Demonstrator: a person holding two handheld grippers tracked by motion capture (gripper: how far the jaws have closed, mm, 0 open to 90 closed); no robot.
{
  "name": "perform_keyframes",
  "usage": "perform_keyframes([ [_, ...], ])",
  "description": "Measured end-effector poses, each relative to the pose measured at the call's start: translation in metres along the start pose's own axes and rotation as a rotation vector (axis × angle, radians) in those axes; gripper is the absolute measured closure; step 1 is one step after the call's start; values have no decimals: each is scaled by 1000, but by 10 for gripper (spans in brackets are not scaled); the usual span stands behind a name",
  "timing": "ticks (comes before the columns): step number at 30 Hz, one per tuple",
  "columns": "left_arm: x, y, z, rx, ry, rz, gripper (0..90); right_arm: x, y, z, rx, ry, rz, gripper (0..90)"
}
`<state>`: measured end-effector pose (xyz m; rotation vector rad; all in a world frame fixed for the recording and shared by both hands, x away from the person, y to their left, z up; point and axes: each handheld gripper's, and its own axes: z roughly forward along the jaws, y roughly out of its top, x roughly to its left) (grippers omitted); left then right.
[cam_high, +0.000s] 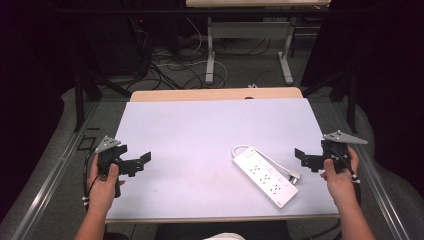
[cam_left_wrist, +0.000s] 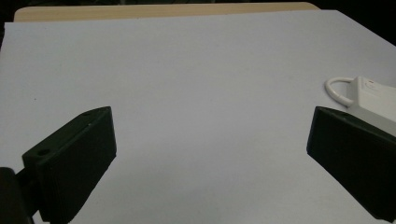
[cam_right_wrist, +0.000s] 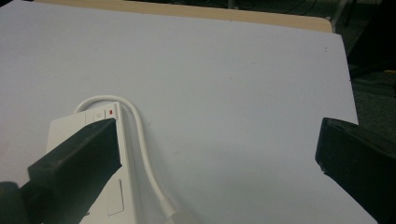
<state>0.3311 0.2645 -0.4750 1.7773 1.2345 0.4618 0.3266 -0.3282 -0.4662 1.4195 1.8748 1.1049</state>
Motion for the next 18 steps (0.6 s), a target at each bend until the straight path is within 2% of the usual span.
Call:
perform_keyframes([
  [6,-9,1,1,16,-13,11,17,8,2,-2,5,-6,-41,0],
  [7,-9,1,2,20,-14,17,18,11,2,-2,7,2,-26,0],
  [11,-12,1,3,29,-21,22,20,16,4,0,-4,-13,-16,0],
  [12,-12,1,3,31,-19,28,20,17,4,-1,6,-14,-21,0],
  [18,-18,1,1,32,-28,42,24,24,7,-3,-18,-4,-46,0],
])
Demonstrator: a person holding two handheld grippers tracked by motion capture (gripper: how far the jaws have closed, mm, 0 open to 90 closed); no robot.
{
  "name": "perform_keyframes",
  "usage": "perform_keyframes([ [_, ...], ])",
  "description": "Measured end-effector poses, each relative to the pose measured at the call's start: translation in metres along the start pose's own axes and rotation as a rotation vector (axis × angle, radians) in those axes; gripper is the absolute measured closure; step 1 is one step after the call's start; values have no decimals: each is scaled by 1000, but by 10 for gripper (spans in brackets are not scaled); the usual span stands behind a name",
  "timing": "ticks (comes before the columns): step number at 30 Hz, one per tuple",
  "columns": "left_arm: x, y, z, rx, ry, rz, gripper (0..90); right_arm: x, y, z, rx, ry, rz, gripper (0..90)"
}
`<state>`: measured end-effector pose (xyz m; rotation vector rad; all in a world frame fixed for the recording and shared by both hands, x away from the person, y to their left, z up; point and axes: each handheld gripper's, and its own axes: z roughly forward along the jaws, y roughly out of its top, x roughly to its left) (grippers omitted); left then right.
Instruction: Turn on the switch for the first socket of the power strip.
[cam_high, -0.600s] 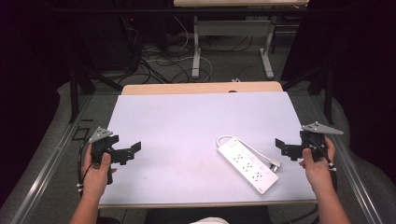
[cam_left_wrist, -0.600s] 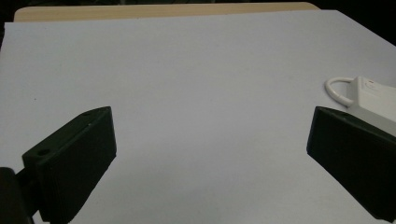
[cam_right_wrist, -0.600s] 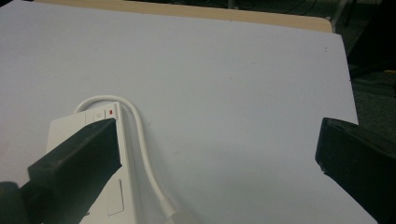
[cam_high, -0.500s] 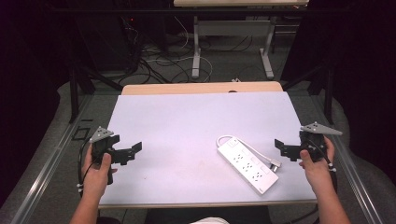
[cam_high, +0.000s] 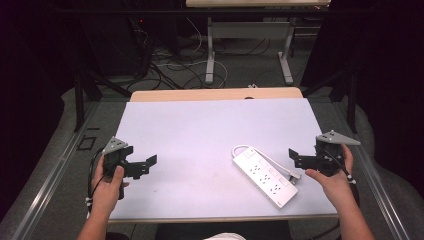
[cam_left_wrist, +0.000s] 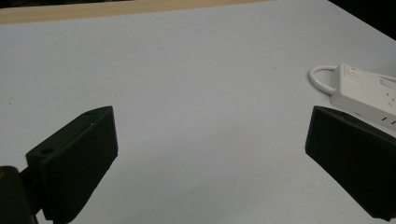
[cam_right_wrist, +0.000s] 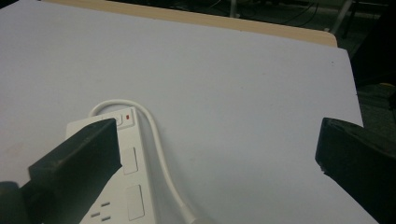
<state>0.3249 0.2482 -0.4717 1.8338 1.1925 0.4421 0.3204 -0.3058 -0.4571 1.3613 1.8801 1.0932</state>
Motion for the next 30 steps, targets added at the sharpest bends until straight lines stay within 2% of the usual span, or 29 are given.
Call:
perform_keyframes([
  [6,-5,1,-1,-2,-10,17,42,5,4,-4,6,14,-35,1],
  [13,-10,2,-1,-6,-15,22,46,10,5,-4,14,45,-33,19],
  [21,-15,3,-1,-8,-17,38,49,25,3,1,-9,68,-69,54],
  [30,-17,2,0,-7,-15,47,49,37,0,7,-5,100,-69,54],
])
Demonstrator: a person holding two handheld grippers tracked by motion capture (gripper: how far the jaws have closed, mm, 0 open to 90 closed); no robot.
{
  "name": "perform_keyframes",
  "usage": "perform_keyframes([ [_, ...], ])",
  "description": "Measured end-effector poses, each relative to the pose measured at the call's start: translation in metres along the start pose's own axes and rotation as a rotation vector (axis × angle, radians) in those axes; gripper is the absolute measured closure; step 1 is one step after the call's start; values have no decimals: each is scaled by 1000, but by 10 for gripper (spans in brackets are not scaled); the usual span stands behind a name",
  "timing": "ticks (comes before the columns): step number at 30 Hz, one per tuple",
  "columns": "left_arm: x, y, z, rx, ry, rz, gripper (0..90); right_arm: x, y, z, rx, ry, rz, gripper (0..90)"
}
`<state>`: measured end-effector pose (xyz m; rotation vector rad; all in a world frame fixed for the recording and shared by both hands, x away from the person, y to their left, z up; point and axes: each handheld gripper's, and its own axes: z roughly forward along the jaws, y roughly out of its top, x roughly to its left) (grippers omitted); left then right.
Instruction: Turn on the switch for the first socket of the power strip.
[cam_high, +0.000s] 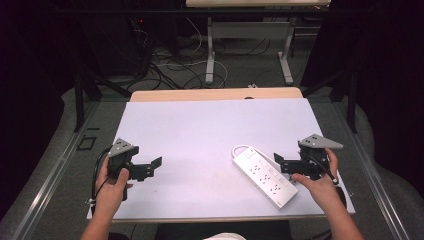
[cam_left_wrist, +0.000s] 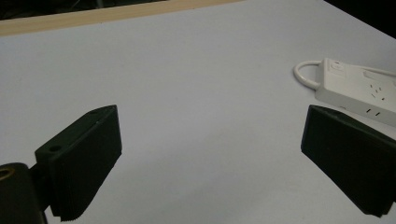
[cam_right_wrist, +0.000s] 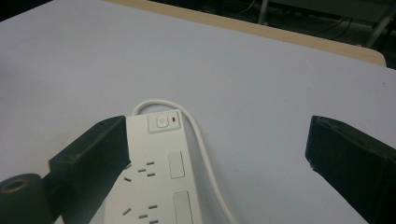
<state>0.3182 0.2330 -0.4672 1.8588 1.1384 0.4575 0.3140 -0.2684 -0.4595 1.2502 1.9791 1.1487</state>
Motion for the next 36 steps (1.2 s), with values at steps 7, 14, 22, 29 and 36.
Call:
perform_keyframes([
  [7,-1,0,1,2,-2,4,49,5,-2,5,11,26,-2,54],
  [14,-2,0,1,-5,-1,5,49,10,-5,10,18,41,-9,57],
  [22,-1,0,0,1,0,6,49,10,-7,15,62,69,-20,105],
  [29,-1,0,1,6,1,7,50,12,-11,23,130,88,-32,137],
  [36,-1,-1,2,1,2,11,51,14,-16,31,156,91,-60,182],
])
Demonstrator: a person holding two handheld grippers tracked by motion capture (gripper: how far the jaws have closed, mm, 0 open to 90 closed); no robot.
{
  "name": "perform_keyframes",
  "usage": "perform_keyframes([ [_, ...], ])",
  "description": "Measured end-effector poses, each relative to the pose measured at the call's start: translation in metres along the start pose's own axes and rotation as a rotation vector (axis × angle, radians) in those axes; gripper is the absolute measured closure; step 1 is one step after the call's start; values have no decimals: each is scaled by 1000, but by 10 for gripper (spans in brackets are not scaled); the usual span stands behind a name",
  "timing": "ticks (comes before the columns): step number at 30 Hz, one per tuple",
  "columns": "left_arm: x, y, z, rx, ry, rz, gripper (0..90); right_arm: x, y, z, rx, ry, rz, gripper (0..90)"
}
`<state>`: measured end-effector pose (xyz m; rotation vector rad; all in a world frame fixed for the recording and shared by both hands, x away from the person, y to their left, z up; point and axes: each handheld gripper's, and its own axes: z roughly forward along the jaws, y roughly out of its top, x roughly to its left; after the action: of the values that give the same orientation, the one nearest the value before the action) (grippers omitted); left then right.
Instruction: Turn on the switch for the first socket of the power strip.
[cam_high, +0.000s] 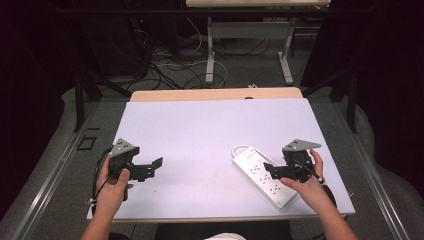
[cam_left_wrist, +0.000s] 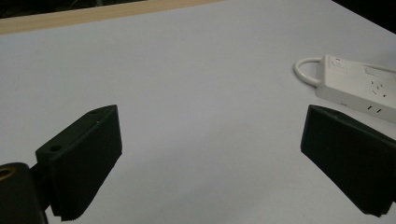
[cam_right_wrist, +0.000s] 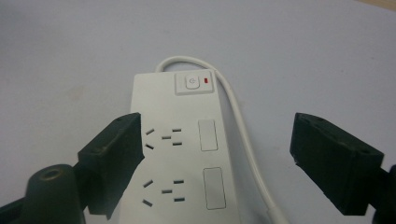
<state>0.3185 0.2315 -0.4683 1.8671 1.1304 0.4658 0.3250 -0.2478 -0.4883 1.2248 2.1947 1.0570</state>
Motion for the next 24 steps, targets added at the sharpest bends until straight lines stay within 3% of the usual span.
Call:
perform_keyframes([
  [6,0,0,0,1,1,1,52,-4,-4,8,34,-9,-13,256],
  [12,1,0,0,13,0,-4,53,-9,-8,14,80,-17,17,280],
  [24,1,-1,0,13,-2,-15,54,-19,-7,22,120,-23,58,309],
])
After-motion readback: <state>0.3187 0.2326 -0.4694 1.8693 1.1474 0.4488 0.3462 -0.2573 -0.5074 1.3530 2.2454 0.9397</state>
